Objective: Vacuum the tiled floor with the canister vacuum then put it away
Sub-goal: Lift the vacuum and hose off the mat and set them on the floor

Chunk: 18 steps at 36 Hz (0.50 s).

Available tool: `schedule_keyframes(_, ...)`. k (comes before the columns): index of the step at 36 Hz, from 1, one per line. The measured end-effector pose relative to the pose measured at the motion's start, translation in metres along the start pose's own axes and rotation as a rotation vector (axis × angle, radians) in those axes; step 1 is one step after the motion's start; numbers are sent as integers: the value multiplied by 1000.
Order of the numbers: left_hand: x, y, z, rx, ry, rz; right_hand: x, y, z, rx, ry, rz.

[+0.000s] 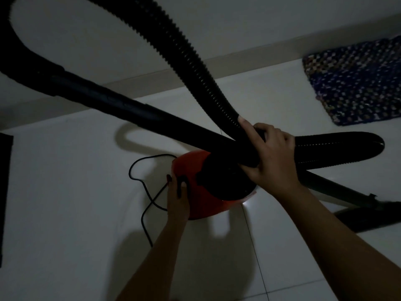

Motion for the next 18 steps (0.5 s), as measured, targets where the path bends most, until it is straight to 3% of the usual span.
schedule_keyframes(5, 73, 9, 92, 64, -284, -17, -4, 12, -4, -33, -4, -28)
schedule_keyframes(8, 127, 18, 140, 71, -606, -56, -8, 18, -5, -60, 13, -46)
schedule_keyframes(12, 184, 23, 159, 148, -1142, -354, -14, 20, -2, -129, 32, -66)
schedule_keyframes(18, 239, 34, 139, 169, -1257, -663, -24, 36, 0, -158, 52, -99)
Point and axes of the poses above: each hand's wrist, its own z-axis away from the middle knuckle, its own y-axis out of the back of the hand, x = y × z, the point moved 5 cm from there along -z, towards the middle knuckle, and after that the axes turned 6 degrees about x, right-handed, at the moved point
